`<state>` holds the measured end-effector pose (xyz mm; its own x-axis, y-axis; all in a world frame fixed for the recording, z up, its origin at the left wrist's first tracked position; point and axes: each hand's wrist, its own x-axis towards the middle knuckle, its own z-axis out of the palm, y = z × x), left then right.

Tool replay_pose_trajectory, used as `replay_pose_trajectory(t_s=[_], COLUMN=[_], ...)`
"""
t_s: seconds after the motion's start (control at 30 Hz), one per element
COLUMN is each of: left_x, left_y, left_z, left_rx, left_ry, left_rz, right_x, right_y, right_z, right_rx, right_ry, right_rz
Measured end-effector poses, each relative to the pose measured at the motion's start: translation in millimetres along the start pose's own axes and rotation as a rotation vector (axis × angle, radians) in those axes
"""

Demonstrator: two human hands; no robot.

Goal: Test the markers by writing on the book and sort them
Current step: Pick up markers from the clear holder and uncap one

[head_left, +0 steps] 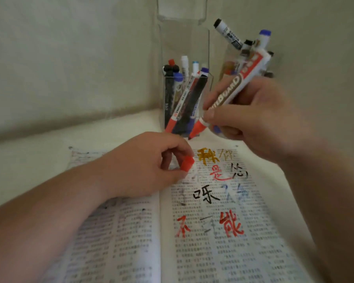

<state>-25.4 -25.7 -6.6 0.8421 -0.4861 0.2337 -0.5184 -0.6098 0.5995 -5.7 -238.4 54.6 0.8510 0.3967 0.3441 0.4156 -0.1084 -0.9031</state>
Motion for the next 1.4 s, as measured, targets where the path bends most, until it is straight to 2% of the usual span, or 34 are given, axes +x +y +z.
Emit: replay_pose_trajectory(t_s=[0.17, 0.4, 0.6, 0.77, 1.07, 1.4], left_x=[2, 1, 2, 3, 3, 4], left_y=[2, 7, 7, 3, 1, -3], left_z=[1, -1, -1, -1, -1, -1], left_rx=[-0.026, -0.073, -0.019, -0.057, -0.029, -0.06], left_ry=[0.013, -0.004, -0.008, 0.012, 0.002, 0.031], left_rz=[-0.057, -0.1, -0.086, -0.095, -0.094, -0.061], right_x=[-9, -11, -12, -14, -12, -12], right_y=[25, 25, 29, 28, 35, 32], right_z=[-3, 2, 7, 7, 14, 18], right_rx=[0.044, -0.098, -0.288, -0.233, -0.306, -0.356], right_ry=[0.023, -0.024, -0.103, -0.148, -0.144, -0.188], right_rz=[0.053, 0.015, 0.019, 0.033, 0.057, 0.183])
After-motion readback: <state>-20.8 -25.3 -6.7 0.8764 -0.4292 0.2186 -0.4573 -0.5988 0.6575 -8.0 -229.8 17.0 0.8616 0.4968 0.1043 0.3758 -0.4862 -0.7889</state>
